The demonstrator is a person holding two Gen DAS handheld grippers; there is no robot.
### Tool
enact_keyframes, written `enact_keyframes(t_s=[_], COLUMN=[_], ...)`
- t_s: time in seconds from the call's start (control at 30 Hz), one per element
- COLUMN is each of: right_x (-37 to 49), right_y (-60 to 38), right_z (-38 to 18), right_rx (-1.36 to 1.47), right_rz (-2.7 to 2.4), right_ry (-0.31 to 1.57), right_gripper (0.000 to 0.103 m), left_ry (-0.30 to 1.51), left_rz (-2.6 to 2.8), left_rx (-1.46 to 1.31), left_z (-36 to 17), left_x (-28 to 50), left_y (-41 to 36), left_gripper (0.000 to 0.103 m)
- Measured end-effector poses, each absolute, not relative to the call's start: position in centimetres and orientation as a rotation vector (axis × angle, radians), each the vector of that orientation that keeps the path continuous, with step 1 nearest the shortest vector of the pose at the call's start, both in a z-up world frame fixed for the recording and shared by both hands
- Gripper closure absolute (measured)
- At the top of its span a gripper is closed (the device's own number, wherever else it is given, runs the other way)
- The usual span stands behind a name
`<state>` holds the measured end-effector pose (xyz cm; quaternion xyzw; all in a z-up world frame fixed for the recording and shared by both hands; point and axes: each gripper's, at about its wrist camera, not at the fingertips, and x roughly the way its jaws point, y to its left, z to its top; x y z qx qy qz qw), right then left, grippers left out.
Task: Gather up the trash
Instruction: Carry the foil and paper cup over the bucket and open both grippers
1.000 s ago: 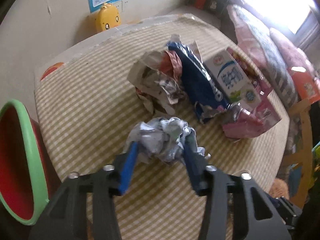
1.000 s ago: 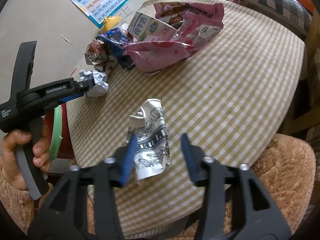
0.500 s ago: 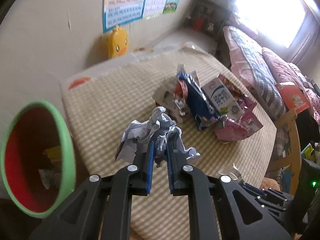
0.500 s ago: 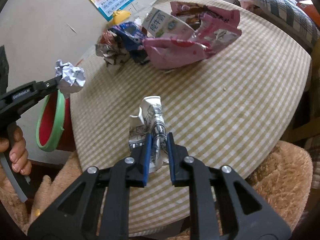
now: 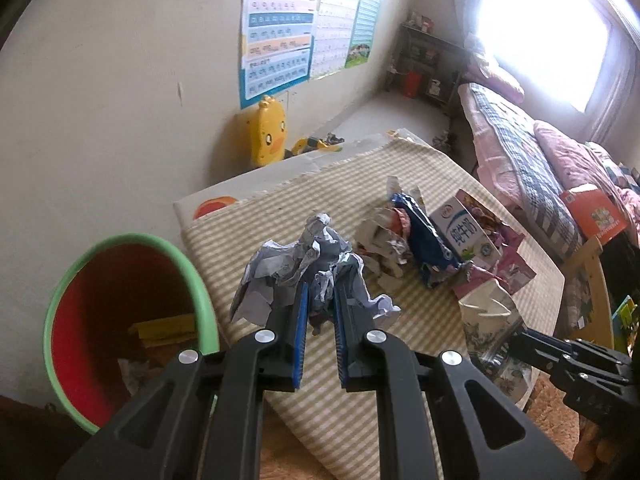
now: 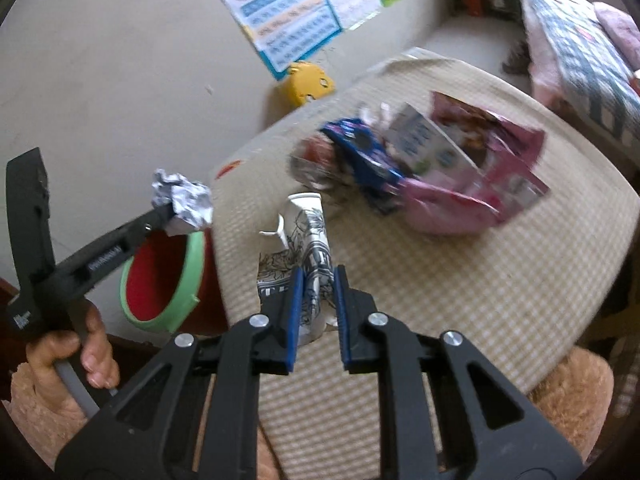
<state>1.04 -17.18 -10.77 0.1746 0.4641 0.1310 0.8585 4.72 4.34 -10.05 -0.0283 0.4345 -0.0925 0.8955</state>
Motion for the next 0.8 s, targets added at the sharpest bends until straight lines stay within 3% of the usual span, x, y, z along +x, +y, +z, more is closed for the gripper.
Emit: enact_keyframes(t_s=[0.8], right_x=[3.9], right_y=[-9.6], right_z=[-9.0], right_rx=[0.297], right_rz=[0.405], right_ry=[0.979], right_gripper=[0.087], left_ry=[0.921], left_rz=[-0.060], left_rx=[-0.154], left_z=[-11.8], left_x=[4.7], left_y=[11.3], left_gripper=[0.093])
